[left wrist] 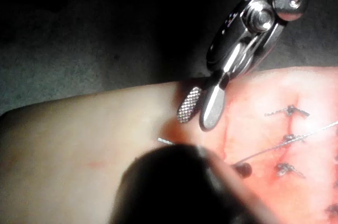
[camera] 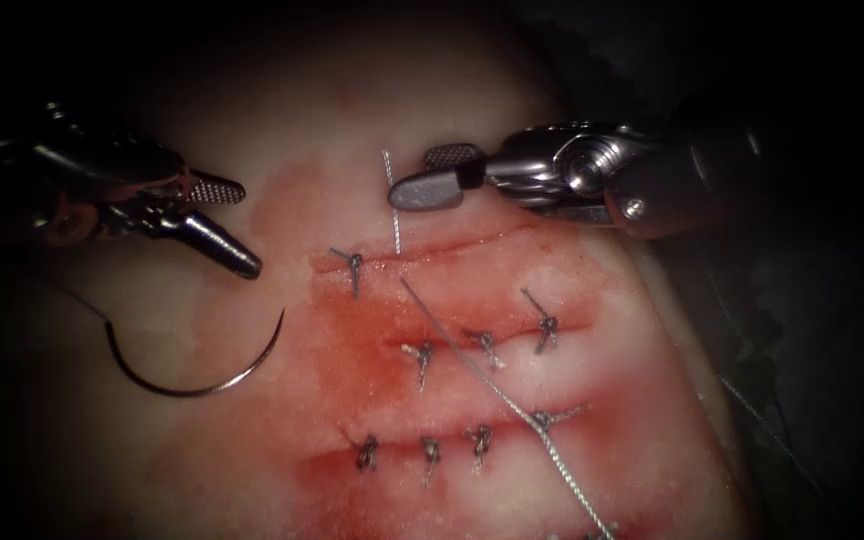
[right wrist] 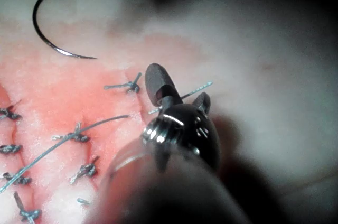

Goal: Wound Closure
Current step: Pull on the short end of the thread using the right gripper to extend the length of the tail

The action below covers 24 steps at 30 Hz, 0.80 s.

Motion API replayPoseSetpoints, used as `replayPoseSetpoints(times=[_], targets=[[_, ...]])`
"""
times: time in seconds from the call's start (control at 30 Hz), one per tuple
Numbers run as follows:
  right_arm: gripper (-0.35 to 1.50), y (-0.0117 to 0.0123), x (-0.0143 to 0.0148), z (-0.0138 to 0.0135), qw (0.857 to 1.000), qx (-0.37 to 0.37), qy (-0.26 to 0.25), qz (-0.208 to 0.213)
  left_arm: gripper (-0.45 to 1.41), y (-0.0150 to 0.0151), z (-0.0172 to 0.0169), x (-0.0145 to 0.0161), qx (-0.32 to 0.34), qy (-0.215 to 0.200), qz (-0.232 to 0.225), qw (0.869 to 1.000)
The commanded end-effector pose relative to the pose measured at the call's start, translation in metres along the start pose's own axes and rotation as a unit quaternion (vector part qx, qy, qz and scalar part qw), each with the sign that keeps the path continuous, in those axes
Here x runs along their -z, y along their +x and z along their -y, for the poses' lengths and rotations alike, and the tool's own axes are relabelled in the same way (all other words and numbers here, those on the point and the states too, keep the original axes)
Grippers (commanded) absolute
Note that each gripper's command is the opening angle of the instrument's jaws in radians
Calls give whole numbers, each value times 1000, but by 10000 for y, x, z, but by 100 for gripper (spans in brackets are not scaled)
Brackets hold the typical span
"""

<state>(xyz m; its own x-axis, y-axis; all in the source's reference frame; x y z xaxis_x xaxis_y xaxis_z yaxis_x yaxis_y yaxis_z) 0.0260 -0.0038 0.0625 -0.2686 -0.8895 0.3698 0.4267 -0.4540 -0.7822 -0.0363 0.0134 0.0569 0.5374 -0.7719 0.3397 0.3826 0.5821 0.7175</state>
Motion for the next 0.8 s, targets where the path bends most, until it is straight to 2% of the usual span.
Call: replayPoseSetpoints(times=[0.03, 0.27, 0.57, 0.77, 0.8], targets=[[57, 1, -21, 5, 1000, 5, -3, 0, 86, -7, -5, -6, -1, -2, 2, 1000], [73, -8, -44, 18, 1000, 1, -5, 2, 88, -6, -5, -6, 2, -6, 4, 1000], [66, -2, -44, 26, 1000, -9, 14, -25, 88, -6, -4, -6, 4, -5, 3, 1000], [64, 4, -41, 25, 999, -30, 13, -26, 88, -5, -4, -6, 4, -6, 4, 1000], [59, 5, -41, 23, 999, -32, 12, -27, 88, -5, -4, -6, 4, -4, 3, 1000]])
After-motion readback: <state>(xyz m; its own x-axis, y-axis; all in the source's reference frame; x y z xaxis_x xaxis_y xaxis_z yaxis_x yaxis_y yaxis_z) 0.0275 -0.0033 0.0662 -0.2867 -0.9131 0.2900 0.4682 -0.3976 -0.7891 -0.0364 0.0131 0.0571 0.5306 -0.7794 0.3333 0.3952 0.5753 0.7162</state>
